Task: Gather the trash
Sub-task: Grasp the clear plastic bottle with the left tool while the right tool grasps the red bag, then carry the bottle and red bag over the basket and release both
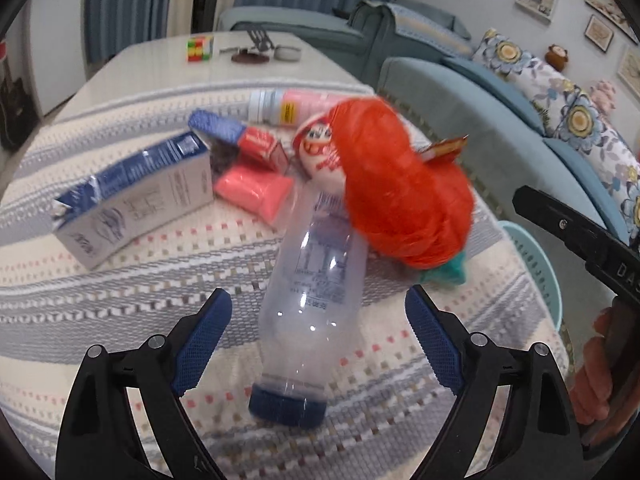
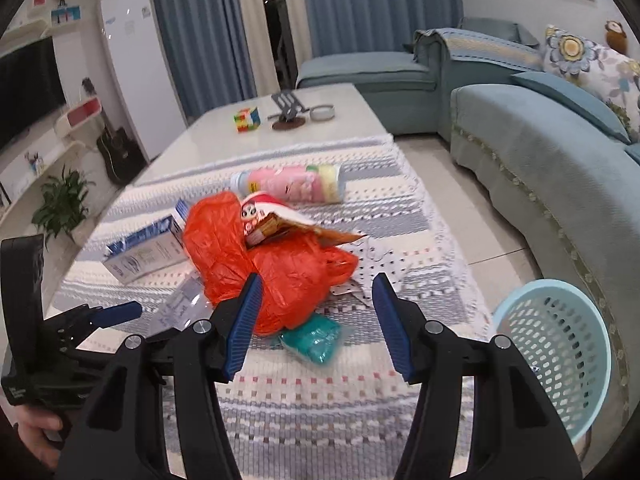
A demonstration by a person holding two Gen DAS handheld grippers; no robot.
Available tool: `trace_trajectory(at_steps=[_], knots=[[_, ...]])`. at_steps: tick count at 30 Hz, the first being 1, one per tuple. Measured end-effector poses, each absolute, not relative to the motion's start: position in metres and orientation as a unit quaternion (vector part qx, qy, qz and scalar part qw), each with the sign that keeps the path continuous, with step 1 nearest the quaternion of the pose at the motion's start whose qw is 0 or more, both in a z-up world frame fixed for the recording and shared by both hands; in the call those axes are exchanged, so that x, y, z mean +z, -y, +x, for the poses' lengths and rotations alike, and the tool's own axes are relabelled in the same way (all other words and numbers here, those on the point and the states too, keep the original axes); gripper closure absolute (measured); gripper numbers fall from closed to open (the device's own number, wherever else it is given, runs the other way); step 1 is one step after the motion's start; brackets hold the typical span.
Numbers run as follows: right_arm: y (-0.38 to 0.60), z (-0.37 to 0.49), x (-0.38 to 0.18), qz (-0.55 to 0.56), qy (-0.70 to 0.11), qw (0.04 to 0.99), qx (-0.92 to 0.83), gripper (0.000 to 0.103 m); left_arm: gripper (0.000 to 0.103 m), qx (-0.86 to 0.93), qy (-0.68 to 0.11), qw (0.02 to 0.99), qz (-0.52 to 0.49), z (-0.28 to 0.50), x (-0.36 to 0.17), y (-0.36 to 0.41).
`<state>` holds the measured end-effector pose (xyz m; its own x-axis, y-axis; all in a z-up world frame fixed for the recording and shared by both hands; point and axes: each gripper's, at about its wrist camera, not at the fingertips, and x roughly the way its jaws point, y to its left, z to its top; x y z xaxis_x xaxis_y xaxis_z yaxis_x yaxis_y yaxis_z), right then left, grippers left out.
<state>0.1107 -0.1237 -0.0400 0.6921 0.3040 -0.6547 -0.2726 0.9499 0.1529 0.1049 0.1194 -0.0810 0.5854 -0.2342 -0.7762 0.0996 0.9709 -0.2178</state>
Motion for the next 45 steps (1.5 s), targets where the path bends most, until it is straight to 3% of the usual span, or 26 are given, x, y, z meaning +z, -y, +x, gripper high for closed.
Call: trace_trajectory(at_steps=[4, 13, 15, 16, 17, 22, 35, 45], knots=[[0.109, 0.126, -0.054, 0.008, -0.364, 0.919, 0.150, 0.037, 0.021, -0.094, -0.453, 0.883, -0.073, 0.116, -0.092, -0.116], [0.105, 0.157, -0.084, 0.053, -0.396, 0.901, 0.171, 0.037, 0.044, -0.078, -0.467, 0.879, -0.050, 0.125, -0.115, -0.110], [0.104, 0.161, -0.087, 0.068, -0.406, 0.891, 0.193, 0.047, 0.045, -0.079, -0.464, 0.880, -0.060, 0.123, -0.116, -0.113], [0.103, 0.163, -0.089, 0.074, -0.413, 0.884, 0.204, 0.061, 0.046, -0.079, -0.463, 0.881, -0.064, 0.122, -0.116, -0.115], [0.102, 0.164, -0.090, 0.073, -0.419, 0.881, 0.206, 0.066, 0.046, -0.079, -0.461, 0.881, -0.068, 0.122, -0.115, -0.115], [0.095, 0.153, -0.083, 0.048, -0.402, 0.891, 0.205, 0.079, 0.047, -0.076, -0.451, 0.883, -0.107, 0.119, -0.112, -0.125], [0.161, 0.096, 0.000, 0.061, -0.311, 0.933, 0.173, 0.080, 0.047, -0.104, -0.357, 0.918, -0.137, 0.067, -0.027, -0.112], [0.254, 0.054, 0.042, 0.055, -0.269, 0.958, 0.082, 0.080, 0.047, -0.170, -0.320, 0.925, -0.117, 0.061, 0.024, -0.031]])
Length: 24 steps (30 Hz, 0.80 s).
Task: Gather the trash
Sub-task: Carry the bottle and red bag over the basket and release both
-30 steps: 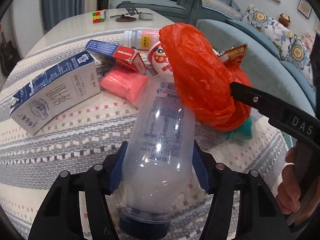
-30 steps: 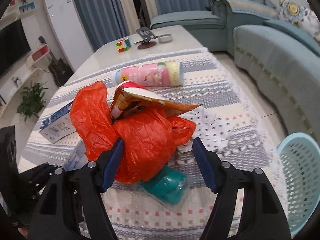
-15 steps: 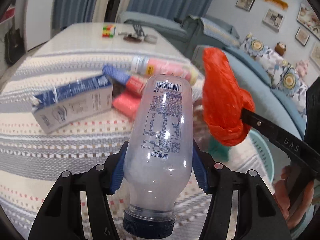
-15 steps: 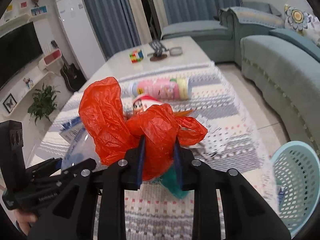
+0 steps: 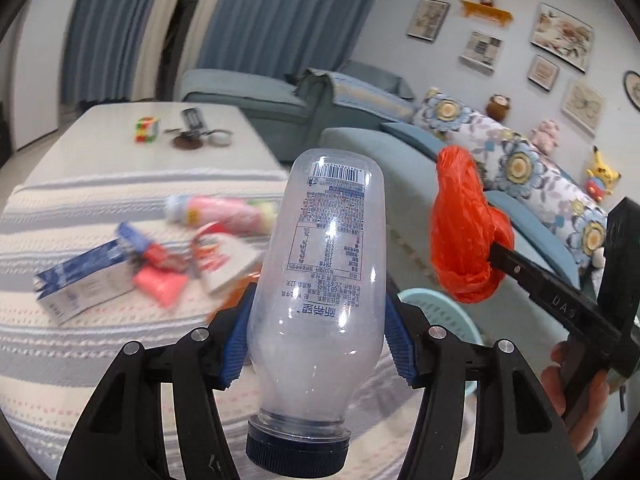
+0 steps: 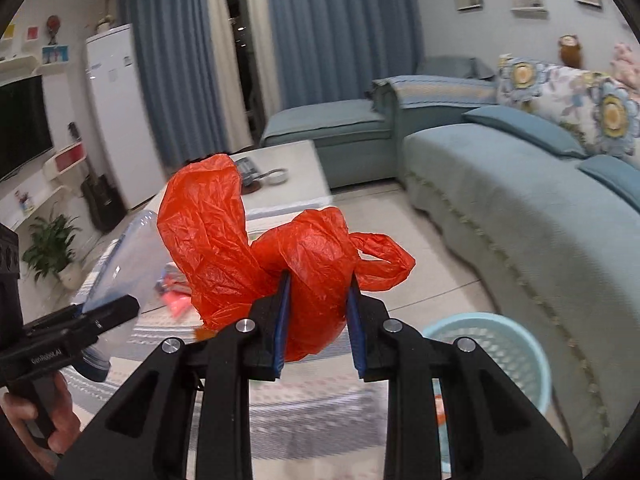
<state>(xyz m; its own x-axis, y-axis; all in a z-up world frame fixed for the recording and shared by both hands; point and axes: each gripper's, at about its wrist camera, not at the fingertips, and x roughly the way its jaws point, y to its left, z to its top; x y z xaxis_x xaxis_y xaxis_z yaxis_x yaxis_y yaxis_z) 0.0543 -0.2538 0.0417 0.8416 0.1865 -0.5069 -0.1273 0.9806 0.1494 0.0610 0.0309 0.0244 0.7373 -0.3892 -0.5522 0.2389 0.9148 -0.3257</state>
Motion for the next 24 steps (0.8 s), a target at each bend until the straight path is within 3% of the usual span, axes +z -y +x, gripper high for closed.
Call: trace_trajectory(at_steps=[13, 24], knots=[[0.388, 0.029, 0.013, 0.108, -0.297, 0.948, -0.035, 0.080, 0.047, -0.251, -0.325, 0.910, -0.059, 0.081, 0.030, 0.115], [0.435, 0.032, -0.069, 0.127, -0.372, 0.914, -0.098, 0.080, 0.047, -0.307, -0.408, 0.859, -0.041, 0.108, -0.051, 0.189]])
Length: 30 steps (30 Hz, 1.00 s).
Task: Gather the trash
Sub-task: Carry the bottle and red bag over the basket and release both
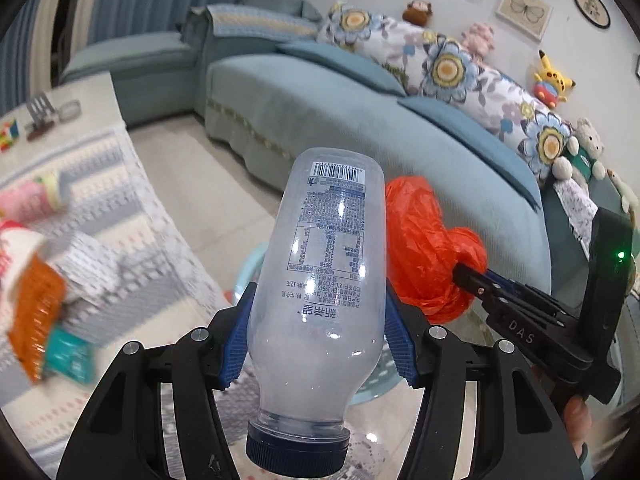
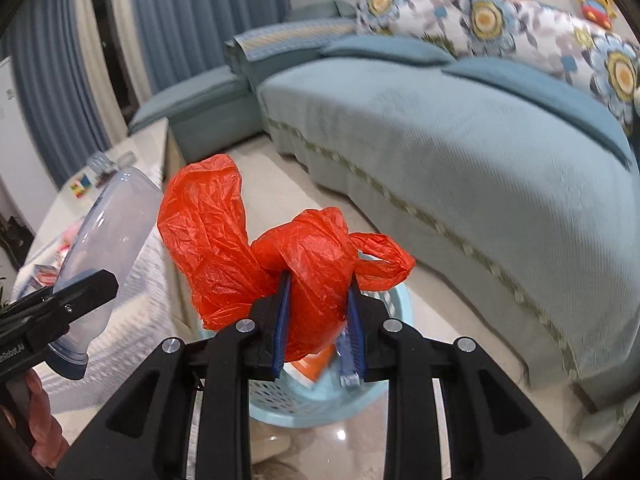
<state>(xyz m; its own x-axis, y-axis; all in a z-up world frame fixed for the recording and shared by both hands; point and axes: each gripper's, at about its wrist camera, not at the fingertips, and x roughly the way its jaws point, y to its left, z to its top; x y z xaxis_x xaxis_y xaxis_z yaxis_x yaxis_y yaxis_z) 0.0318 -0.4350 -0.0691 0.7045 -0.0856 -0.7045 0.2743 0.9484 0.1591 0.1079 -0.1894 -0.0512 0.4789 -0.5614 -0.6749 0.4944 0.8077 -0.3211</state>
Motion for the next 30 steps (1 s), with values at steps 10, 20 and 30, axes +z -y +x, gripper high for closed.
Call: trace_trajectory(at_steps=[10, 20, 30], knots=[[0.441, 0.046, -0.142, 0.148, -0.447, 0.875, -0.115, 0.079, 0.046, -0.320, -0.472, 0.821, -0.025, 0.122, -0.110, 0.213], [0.442, 0.048, -0.150, 0.158, -0.452, 0.870, -0.117, 0.053, 0.035, -0.317, -0.460, 0.829, -0.034, 0.121, -0.107, 0.204], [0.423, 0.039, -0.125, 0.143, -0.435, 0.883, -0.103, 0.053, 0.035, -0.320, -0.440, 0.838, -0.048, 0.113, -0.087, 0.189]])
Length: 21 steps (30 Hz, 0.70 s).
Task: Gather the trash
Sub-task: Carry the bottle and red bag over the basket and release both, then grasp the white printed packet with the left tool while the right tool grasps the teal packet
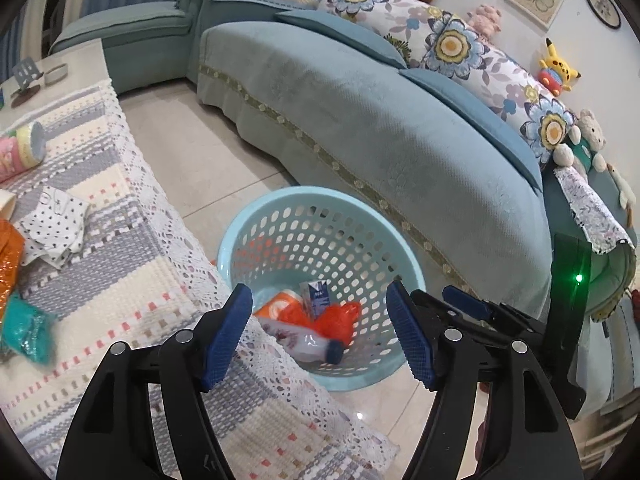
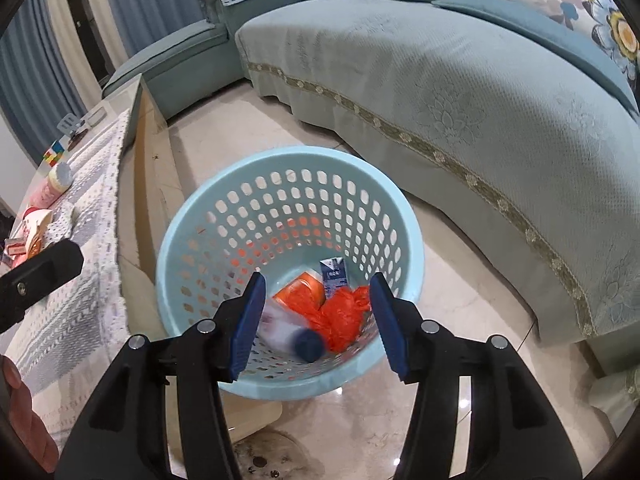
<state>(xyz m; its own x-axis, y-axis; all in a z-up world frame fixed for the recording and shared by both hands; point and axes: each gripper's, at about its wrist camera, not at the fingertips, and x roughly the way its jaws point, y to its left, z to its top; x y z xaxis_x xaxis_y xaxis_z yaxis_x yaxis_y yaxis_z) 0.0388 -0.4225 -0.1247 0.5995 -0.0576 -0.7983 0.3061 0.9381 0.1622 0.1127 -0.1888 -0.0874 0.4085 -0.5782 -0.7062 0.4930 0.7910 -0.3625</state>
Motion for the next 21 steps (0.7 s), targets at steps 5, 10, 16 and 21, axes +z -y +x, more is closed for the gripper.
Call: trace_trajectory(at_steps=[5, 10, 16, 21], knots=[[0.404, 0.035, -0.095, 0.135, -0.413, 0.897, -0.086, 0.053, 0.035, -0.318, -0.415, 0.850, -0.061, 0.104, -0.059, 0.172], [0.374, 0.032, -0.054, 0.131, -0.370, 0.918, -0.056, 0.053, 0.036, -0.312, -0.371, 0.871, -0.084, 0.092, -0.017, 0.132], [0.315, 0.035, 0.000, 0.112, -0.304, 0.946, 0.001, 0.047, 0.036, -0.282, -0.321, 0.898, -0.106, 0.079, 0.023, 0.058], [0.268, 0.042, 0.019, 0.112, -0.265, 0.957, 0.035, 0.028, 0.036, -0.231, -0.287, 0.921, -0.129, 0.075, 0.041, -0.014]])
